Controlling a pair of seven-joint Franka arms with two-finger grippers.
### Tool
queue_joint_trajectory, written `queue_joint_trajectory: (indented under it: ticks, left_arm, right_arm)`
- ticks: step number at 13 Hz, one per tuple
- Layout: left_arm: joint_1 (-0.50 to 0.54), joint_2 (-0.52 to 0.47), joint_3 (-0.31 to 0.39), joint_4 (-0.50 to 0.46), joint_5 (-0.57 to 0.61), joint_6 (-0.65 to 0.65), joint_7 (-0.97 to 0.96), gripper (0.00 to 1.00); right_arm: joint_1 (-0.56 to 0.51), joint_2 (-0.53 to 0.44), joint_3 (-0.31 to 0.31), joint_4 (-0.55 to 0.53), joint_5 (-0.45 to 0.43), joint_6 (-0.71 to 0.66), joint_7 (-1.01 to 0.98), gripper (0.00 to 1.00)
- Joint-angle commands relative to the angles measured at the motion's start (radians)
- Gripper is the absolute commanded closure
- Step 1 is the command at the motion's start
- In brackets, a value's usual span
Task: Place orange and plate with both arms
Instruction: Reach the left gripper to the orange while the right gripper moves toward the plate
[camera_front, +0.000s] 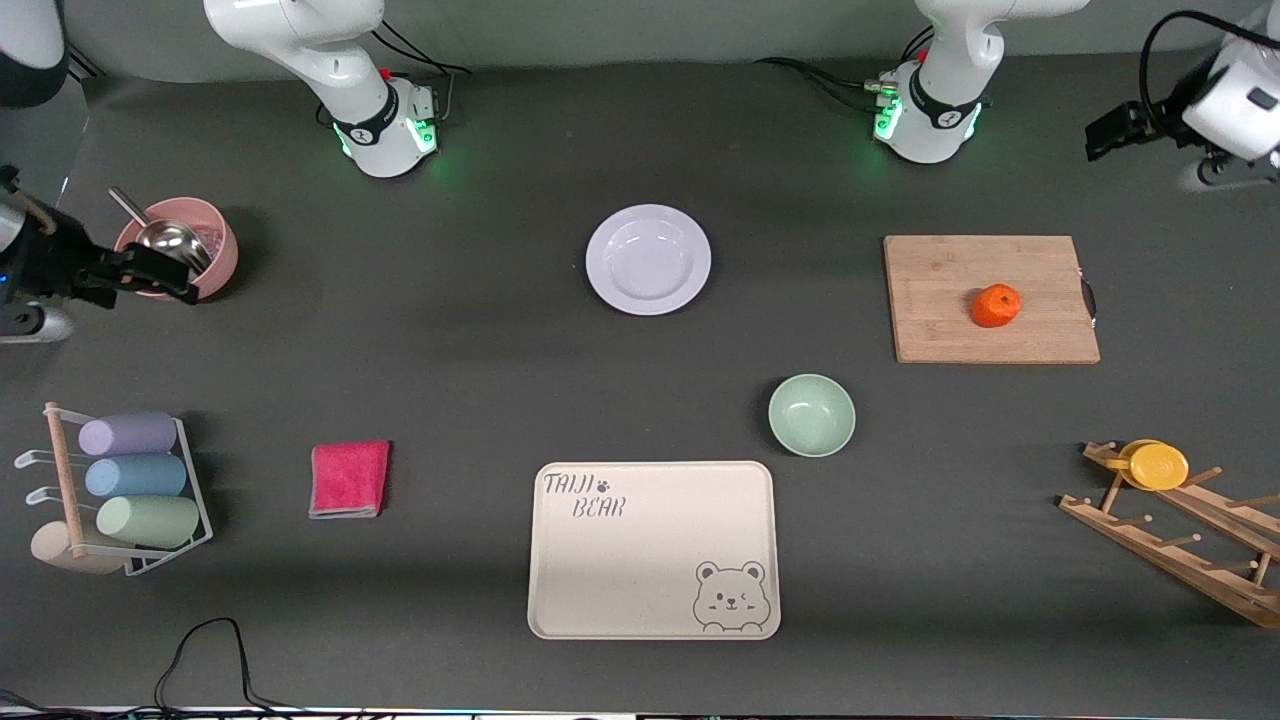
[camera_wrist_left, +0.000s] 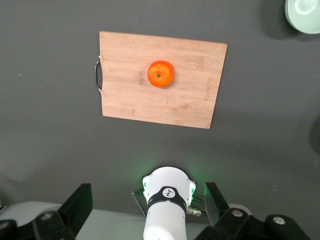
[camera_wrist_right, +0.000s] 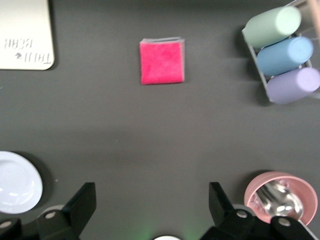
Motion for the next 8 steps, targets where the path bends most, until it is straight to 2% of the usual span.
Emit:
queue_joint_trajectory:
  ticks: [1,3,4,7,8]
  left_arm:
    - [0.005,-0.108,-0.002,-0.152,0.016,0.081,0.000,0.00]
    - [0.008,-0.053,0.001,-0.168,0.017,0.133,0.000,0.00]
    - [0.009,-0.036,0.011,-0.204,0.019,0.180,0.000,0.00]
    - [0.012,-0.013,0.038,-0.391,0.042,0.386,0.000,0.00]
    - [0.032,0.026,0.040,-0.431,0.049,0.465,0.000,0.00]
  right_arm:
    - [0.021,-0.191,0.001,-0.188,-0.016,0.005,0.055,0.00]
    - [0.039,-0.306,0.005,-0.300,-0.008,0.019,0.102,0.00]
    - [0.084,-0.340,-0.001,-0.333,-0.008,0.027,0.121,0.00]
    - [0.096,-0.336,0.002,-0.346,-0.004,0.028,0.122,0.00]
    - [0.104,-0.330,0.001,-0.348,0.030,0.027,0.122,0.00]
